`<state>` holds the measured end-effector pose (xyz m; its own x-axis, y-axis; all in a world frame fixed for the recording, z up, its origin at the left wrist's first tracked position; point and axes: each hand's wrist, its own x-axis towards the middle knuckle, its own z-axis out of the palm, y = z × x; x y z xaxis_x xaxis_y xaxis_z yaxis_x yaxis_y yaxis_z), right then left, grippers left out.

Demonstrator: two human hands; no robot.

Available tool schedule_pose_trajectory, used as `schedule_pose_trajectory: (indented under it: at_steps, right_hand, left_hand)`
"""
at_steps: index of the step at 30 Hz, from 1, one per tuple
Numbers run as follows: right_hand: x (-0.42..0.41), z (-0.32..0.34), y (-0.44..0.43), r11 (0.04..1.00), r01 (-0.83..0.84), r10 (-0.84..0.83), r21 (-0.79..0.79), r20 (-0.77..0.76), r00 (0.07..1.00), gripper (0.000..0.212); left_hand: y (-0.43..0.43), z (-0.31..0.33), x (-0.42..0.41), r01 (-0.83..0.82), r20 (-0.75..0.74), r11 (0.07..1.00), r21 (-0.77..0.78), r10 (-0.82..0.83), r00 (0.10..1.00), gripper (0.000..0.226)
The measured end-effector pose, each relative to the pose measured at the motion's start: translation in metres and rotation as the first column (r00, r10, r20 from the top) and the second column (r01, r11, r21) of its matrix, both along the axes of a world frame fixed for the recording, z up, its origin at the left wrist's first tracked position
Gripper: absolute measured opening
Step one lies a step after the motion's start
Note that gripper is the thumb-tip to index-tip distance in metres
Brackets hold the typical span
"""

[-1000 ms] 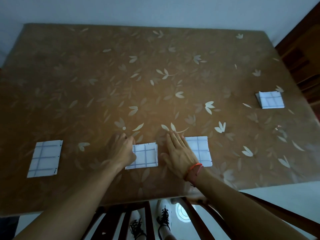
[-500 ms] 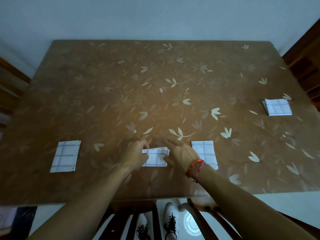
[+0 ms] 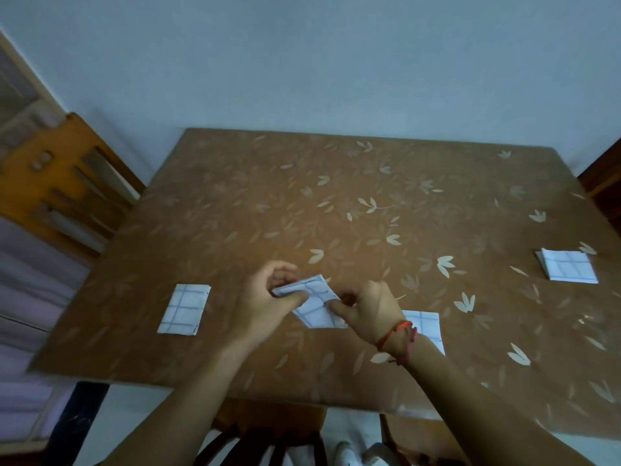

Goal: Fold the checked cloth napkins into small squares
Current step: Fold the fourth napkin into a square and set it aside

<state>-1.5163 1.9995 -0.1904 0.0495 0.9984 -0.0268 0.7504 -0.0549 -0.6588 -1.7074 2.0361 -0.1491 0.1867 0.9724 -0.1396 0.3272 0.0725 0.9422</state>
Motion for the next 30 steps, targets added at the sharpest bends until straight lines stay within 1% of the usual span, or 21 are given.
schedule_pose_trajectory:
  at_steps: [1,2,3,4,6,9,13,14,17,18,21,23,25,27,30]
  right_hand:
    - [-0.004,0.016,0.002,0.999,0.034,-0.033,0.037,-0.036,0.999,0.029]
    - [-0.003,0.017,0.005,0.996,0.077,-0.074,0.040,-0.077,0.994,0.033]
    - [-0.009,0.033,0.007,0.994,0.098,-0.090,0.049,-0.151,0.984,0.035]
    - [-0.009,0.031,0.005,0.995,0.102,-0.100,-0.001,-0.225,0.969,0.034]
    - [-0.014,0.036,0.007,0.996,0.069,-0.087,-0.063,-0.360,0.929,0.029]
    - [-0.025,0.055,0.007,0.998,-0.020,-0.013,-0.067,-0.461,0.888,0.025]
    - [-0.042,0.062,0.011,0.991,-0.116,0.071,-0.068,-0.466,0.882,0.033]
    - [-0.045,0.062,0.012,0.989,-0.132,0.082,-0.069,-0.494,0.866,0.031]
    - [-0.059,0.066,0.014,0.982,-0.177,0.115,-0.062,-0.547,0.829,0.012]
    - [-0.065,0.066,0.015,0.980,-0.193,0.130,-0.057,-0.554,0.822,0.009]
    - [-0.085,0.072,0.017,0.960,-0.276,0.195,-0.054,-0.580,0.791,0.011]
    - [-0.102,0.073,0.018,0.941,-0.334,0.246,-0.051,-0.574,0.781,0.011]
    - [-0.122,0.076,0.016,0.920,-0.387,0.285,-0.053,-0.588,0.757,0.006]
    - [-0.145,0.081,0.012,0.900,-0.432,0.311,-0.062,-0.603,0.735,0.009]
    - [-0.182,0.084,0.003,0.873,-0.481,0.341,-0.081,-0.605,0.720,0.010]
  left_hand:
    - [-0.002,0.001,-0.004,-0.068,0.060,0.997,-0.029,0.070,0.996,0.034]
    - [-0.006,0.003,-0.008,-0.129,0.122,0.990,-0.059,0.136,0.983,0.032]
    - [-0.009,0.005,-0.013,-0.169,0.158,0.983,-0.075,0.179,0.971,0.027]
    - [-0.014,0.007,-0.017,-0.182,0.164,0.978,-0.102,0.197,0.967,0.021]
    - [-0.021,0.008,-0.023,-0.164,0.133,0.979,-0.120,0.180,0.975,0.012]
    - [-0.030,0.014,-0.032,-0.173,0.087,0.978,-0.113,0.183,0.979,0.011]
    - [-0.036,0.017,-0.051,-0.234,0.013,0.969,-0.077,0.235,0.972,0.009]
    - [-0.037,0.018,-0.055,-0.254,0.005,0.964,-0.073,0.255,0.967,0.009]
    - [-0.047,0.020,-0.069,-0.310,-0.023,0.949,-0.052,0.309,0.951,0.010]
    - [-0.051,0.021,-0.074,-0.333,-0.036,0.942,-0.045,0.331,0.943,0.010]
    - [-0.064,0.024,-0.093,-0.423,-0.050,0.905,-0.046,0.421,0.906,0.014]
    - [-0.076,0.026,-0.109,-0.484,-0.031,0.874,-0.046,0.483,0.875,0.013]
    - [-0.091,0.031,-0.125,-0.539,0.024,0.840,-0.063,0.541,0.841,0.012]
    - [-0.108,0.035,-0.141,-0.580,0.079,0.811,-0.073,0.585,0.808,0.010]
    - [-0.133,0.039,-0.169,-0.630,0.120,0.770,-0.097,0.638,0.761,0.006]
